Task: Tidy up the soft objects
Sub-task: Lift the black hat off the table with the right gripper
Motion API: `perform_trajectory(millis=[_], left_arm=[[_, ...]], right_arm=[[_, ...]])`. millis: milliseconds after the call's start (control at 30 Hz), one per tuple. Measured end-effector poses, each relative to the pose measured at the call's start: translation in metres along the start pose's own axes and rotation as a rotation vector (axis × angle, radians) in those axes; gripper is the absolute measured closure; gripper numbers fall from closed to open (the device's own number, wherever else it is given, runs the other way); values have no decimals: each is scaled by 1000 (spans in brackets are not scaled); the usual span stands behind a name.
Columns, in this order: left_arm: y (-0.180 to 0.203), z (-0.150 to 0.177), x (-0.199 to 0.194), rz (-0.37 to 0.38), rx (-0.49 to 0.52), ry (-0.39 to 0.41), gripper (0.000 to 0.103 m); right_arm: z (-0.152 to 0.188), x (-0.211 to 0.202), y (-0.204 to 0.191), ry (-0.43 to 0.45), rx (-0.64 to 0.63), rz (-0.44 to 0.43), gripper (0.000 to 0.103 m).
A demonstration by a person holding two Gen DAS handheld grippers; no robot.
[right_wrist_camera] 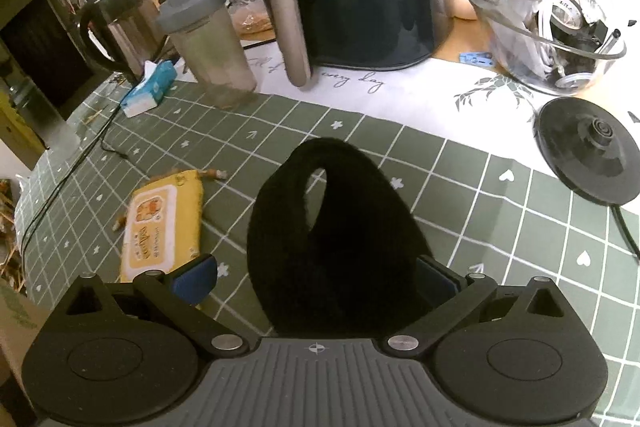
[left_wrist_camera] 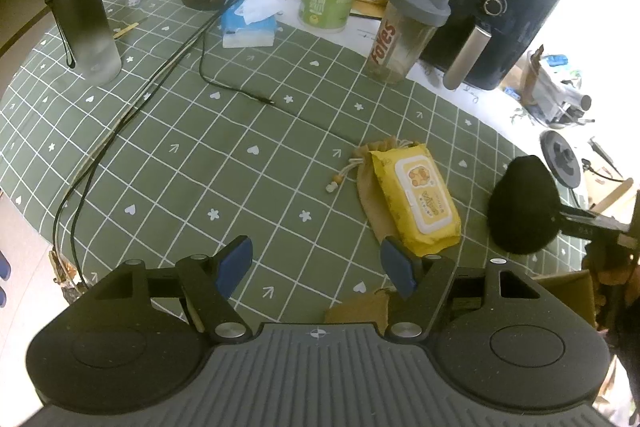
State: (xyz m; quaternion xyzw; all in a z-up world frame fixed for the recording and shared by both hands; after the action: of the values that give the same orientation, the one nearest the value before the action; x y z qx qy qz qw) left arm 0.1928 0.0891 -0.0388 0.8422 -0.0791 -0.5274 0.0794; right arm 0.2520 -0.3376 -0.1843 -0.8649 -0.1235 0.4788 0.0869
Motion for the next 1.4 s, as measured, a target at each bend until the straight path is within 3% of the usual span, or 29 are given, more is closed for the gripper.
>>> perform_trajectory(millis=[267, 367, 433, 500, 600, 800, 867, 933, 967, 1033, 1067, 1100, 1200, 1400], left_arm=[[2, 0, 3, 1, 3, -8, 33], [2, -1, 2, 1, 3, -4, 33], [2, 0, 2, -1, 0, -4, 33], [2, 0, 2, -2, -2, -5, 33], [3, 1, 3, -1, -1, -8, 33], [5, 0, 2, -3, 3, -5, 33], [5, 0, 2, -3, 2, -6, 33], [5, 0, 1, -4, 2, -6, 33], [5, 0, 1, -4, 1, -6, 33], [5, 0, 1, -5, -1, -6, 33], [5, 0, 1, -6, -2, -6, 33], [4, 0, 0, -6, -2, -5, 33], [2, 0, 0, -8, -7, -5, 33], [1, 0, 2, -6, -11, -10, 33]], right_arm=[[6, 2, 9, -24, 20, -5, 0], [6, 1, 18, -25, 70, -52, 1], [6, 3, 18, -41, 77, -80, 20], [5, 8, 12, -91, 38, -94, 86], [-1, 4, -8, -66, -78, -60, 89], [-21, 6, -68, -61, -443, 60, 90], [-25, 15, -82, -86, -513, 72, 89], [-31, 30, -89, -164, -524, 55, 87], [-33, 36, -91, -187, -522, 47, 83], [-35, 44, -93, -194, -523, 22, 58], [-36, 44, -93, -184, -524, 10, 36], [-35, 44, -93, -167, -522, 4, 21], [-36, 37, -90, -124, -497, -29, 11], [-36, 29, -62, -90, -338, -45, 11]])
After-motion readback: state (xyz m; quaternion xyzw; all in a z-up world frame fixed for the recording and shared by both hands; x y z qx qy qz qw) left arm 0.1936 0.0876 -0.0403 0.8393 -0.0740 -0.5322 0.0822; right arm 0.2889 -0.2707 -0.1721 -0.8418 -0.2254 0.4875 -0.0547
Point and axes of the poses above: each gripper's, at about its wrist camera, not at the fingertips, and x roughly the way its jaws point, y to its right, z to its underside, the point moved 1 cm from there along x, roughly the way its jaws point, and after that the axes turned 2 degrees about z, right-handed, at the moved point
